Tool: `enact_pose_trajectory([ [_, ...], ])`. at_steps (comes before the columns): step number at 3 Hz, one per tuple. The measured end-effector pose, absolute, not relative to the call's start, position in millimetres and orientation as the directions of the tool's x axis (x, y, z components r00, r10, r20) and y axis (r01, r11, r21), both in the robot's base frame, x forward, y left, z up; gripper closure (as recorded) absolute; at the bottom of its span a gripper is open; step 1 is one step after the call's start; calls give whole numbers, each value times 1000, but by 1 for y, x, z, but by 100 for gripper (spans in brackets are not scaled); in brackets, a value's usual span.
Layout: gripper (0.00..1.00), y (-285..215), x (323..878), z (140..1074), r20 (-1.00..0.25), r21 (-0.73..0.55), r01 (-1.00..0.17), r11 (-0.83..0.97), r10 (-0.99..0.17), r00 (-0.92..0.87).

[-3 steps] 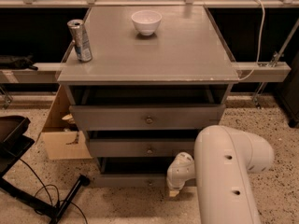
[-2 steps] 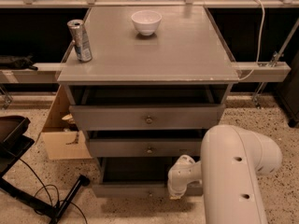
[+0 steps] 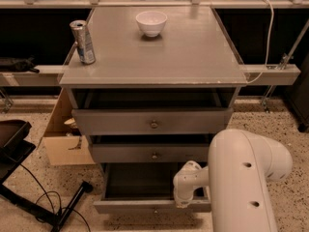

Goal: Open bottom drawer

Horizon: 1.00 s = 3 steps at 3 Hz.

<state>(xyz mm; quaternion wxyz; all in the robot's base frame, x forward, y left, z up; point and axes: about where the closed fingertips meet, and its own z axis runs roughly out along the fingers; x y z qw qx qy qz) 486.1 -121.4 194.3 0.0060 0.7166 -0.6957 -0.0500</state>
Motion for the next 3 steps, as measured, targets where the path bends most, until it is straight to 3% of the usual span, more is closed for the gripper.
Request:
enact_pose_trajectory([
  [3, 100, -127, 490, 194, -52, 106, -994, -26, -998, 20],
])
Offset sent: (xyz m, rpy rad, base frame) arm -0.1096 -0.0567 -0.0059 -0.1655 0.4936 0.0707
